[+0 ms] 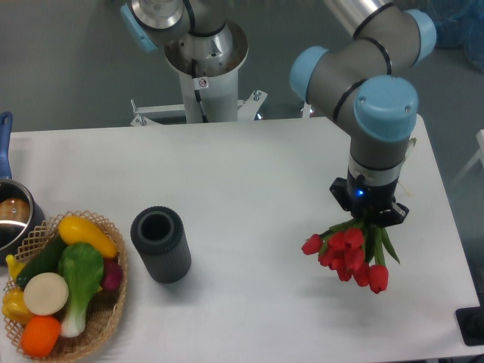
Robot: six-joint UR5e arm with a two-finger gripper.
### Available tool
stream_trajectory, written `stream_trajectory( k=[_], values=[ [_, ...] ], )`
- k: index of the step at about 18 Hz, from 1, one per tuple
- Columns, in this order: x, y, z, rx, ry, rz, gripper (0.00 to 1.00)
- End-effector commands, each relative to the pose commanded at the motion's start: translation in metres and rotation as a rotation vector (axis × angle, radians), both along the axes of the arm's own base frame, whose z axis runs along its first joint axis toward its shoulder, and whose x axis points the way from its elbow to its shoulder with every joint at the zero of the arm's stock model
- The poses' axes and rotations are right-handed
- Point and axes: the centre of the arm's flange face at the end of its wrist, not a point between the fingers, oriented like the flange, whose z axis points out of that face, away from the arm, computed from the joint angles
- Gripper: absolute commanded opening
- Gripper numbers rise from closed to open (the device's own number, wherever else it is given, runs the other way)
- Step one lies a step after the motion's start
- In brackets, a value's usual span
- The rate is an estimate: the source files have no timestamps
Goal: Insert the flowers into the vase
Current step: 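Lift the held red tulip bunch upward with the gripper, then carry the tulips toward the dark grey vase and tilt them over it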
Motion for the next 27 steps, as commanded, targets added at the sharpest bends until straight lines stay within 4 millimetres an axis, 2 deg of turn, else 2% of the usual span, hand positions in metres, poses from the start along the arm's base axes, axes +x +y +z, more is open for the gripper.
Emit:
stream_trajectory(
  k=[2, 7, 12, 17, 27],
  values=[
    [0.009, -0.001, 0.022, 0.080, -0.023, 0.041, 0.00],
    [0.029, 0.010, 0.052, 0.254, -0.107, 0.077, 0.00],
    [0.044, 0.025, 0.065, 0.430, -0.235, 0.039, 0.00],
    [0.061, 0.043, 0.083, 0.653, -0.444, 0.009, 0.00],
    [0.106, 0.077, 0.093, 0.796, -0.513, -0.090, 0.00]
  ],
)
